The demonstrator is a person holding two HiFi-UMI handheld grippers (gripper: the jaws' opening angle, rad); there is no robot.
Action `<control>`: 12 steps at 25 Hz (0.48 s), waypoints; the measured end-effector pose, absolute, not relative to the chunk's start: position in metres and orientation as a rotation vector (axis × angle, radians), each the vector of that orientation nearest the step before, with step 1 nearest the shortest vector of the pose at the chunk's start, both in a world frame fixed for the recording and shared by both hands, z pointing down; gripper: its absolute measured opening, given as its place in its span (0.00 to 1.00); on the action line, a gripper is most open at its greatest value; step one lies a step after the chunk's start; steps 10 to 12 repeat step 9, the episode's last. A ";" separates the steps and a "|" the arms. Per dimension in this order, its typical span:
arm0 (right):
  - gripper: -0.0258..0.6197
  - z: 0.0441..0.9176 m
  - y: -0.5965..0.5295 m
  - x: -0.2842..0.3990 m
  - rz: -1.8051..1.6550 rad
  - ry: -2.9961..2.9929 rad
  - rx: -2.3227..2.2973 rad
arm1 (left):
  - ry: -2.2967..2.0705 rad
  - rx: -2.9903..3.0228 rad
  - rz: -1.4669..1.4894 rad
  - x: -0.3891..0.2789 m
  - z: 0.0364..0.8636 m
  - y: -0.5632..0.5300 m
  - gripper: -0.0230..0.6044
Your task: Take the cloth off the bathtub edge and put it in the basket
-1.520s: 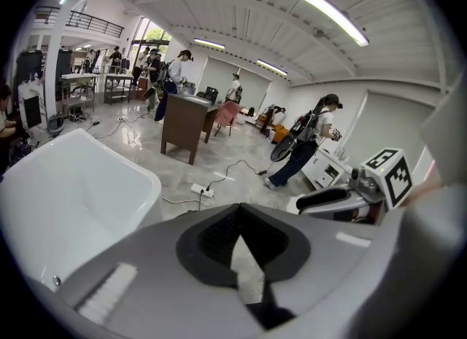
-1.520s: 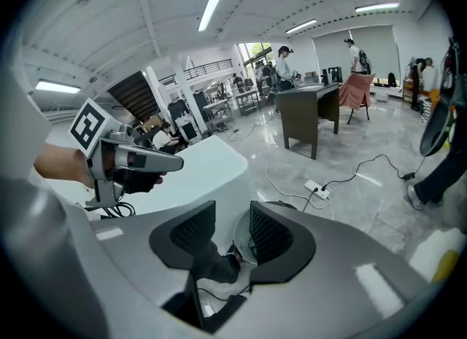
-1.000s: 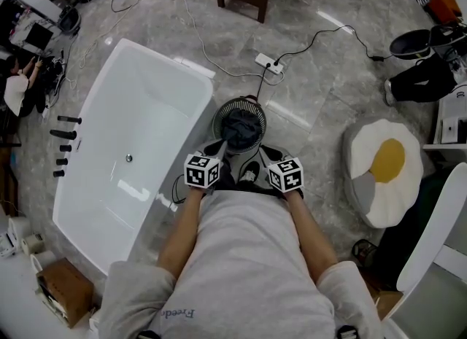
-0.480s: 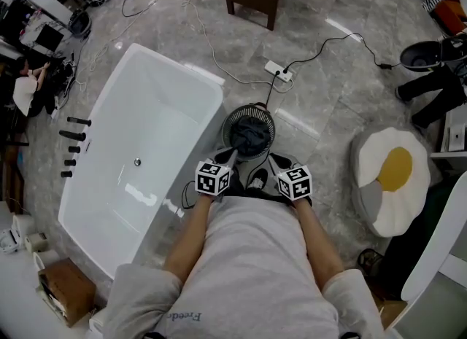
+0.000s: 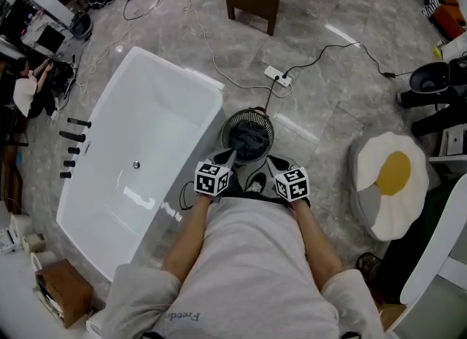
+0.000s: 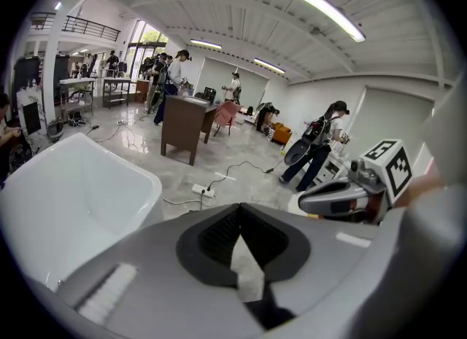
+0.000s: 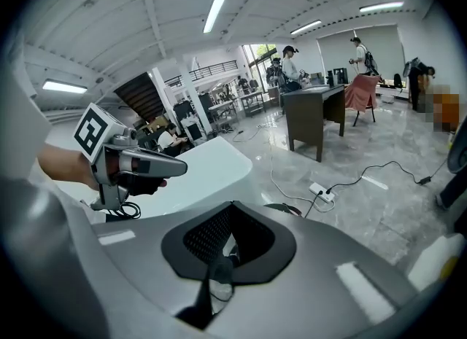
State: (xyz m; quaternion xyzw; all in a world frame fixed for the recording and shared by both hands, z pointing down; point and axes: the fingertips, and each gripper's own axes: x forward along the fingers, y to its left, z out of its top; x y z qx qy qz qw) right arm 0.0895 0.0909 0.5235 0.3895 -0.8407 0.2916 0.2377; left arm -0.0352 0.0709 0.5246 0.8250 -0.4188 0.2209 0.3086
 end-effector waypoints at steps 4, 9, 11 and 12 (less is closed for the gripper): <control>0.04 0.524 0.089 0.086 0.784 -2.306 1.055 | -1.104 2.207 0.622 -0.034 0.524 0.071 0.13; 0.04 0.525 0.088 0.088 0.784 -2.303 1.071 | -1.097 2.207 0.625 -0.033 0.526 0.073 0.13; 0.04 0.525 0.088 0.088 0.784 -2.303 1.071 | -1.097 2.207 0.625 -0.033 0.526 0.073 0.13; 0.04 0.525 0.088 0.088 0.784 -2.303 1.071 | -1.097 2.207 0.625 -0.033 0.526 0.073 0.13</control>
